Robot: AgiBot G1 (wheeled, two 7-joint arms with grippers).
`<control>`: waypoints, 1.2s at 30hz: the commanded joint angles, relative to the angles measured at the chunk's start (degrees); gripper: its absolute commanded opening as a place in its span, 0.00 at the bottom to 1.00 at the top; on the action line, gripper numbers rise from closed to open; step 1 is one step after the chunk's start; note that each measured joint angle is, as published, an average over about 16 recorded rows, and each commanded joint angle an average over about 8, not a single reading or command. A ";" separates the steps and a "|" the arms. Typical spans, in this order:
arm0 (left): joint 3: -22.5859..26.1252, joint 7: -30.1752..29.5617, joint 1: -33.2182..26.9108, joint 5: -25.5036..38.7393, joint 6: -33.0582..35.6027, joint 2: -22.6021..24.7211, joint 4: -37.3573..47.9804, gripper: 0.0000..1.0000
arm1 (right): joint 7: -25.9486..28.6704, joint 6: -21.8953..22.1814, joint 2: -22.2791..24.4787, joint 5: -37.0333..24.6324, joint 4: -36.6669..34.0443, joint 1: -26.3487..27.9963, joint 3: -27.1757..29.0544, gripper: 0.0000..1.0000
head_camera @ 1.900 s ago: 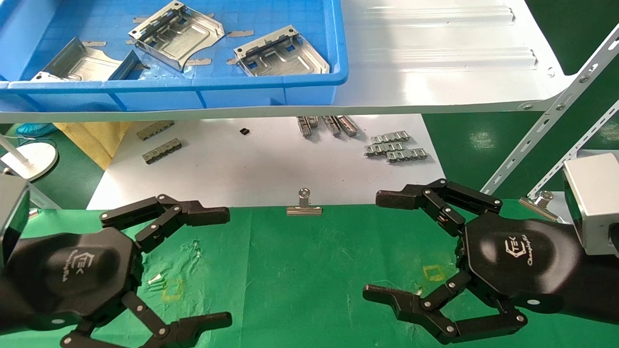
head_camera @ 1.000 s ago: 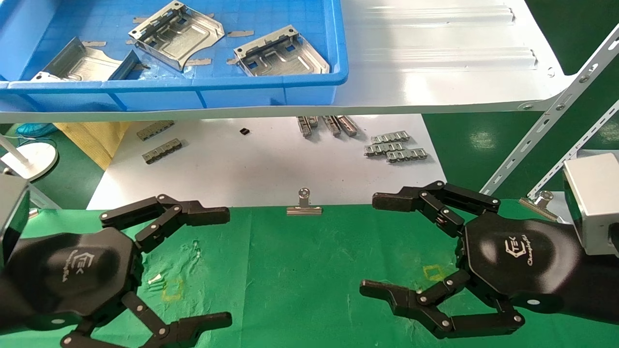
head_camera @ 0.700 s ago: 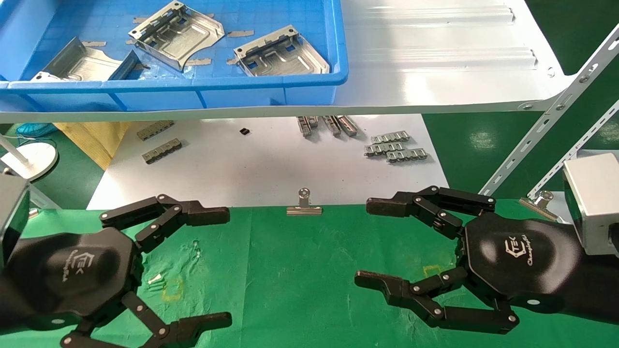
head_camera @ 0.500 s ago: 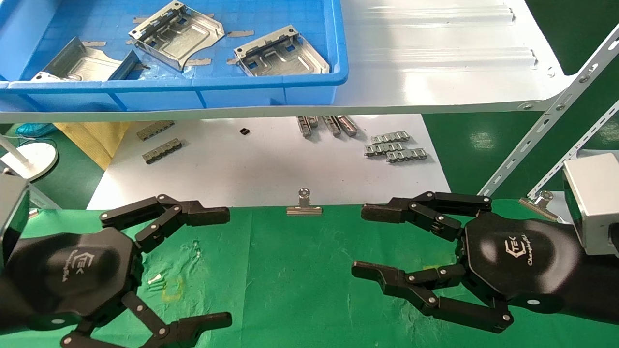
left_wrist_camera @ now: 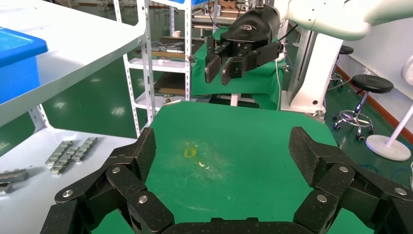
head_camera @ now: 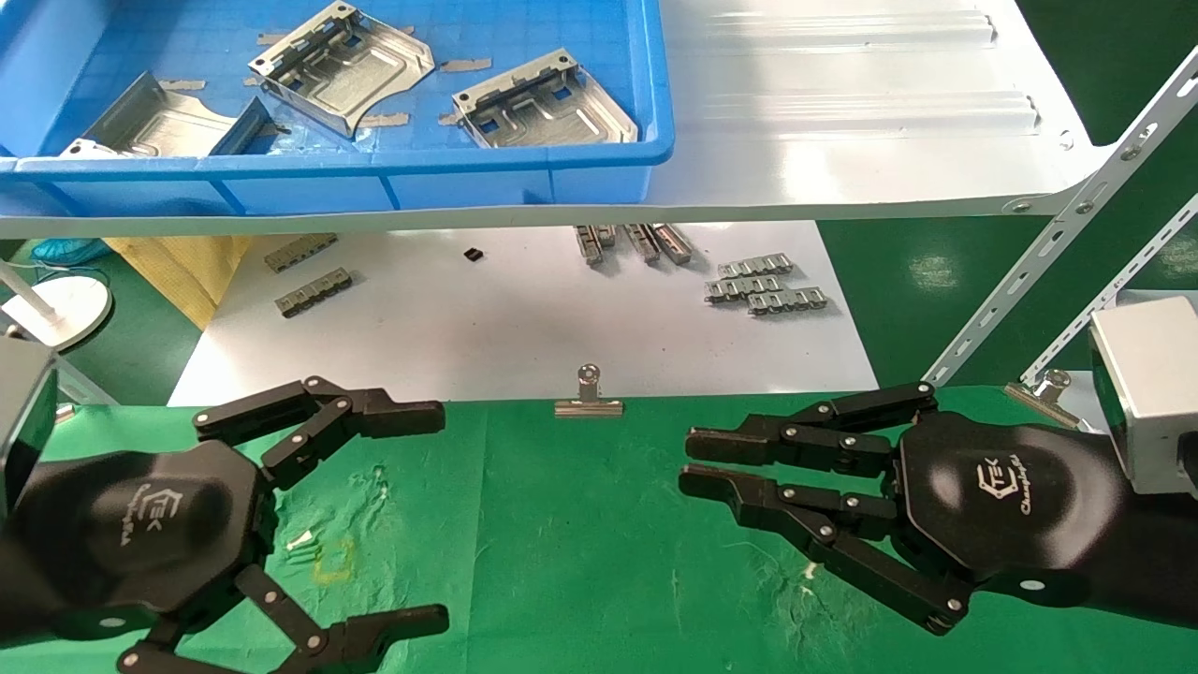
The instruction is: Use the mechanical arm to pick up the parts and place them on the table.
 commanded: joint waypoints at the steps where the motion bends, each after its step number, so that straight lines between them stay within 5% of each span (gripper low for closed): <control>1: 0.00 0.00 0.00 0.00 0.00 0.00 0.00 1.00 | 0.00 0.00 0.00 0.00 0.00 0.00 0.00 0.00; 19: -0.05 -0.94 -3.49 0.45 0.07 0.22 -0.36 1.00 | 0.00 0.00 0.00 0.00 0.00 0.00 0.00 0.00; 27: 2.47 -5.39 -21.00 6.46 -1.71 5.25 8.69 1.00 | 0.00 0.00 0.00 0.00 0.00 0.00 0.00 0.00; 36: 9.81 -2.83 -42.03 23.74 -10.94 16.73 37.88 1.00 | 0.00 0.00 0.00 0.00 0.00 0.00 0.00 0.00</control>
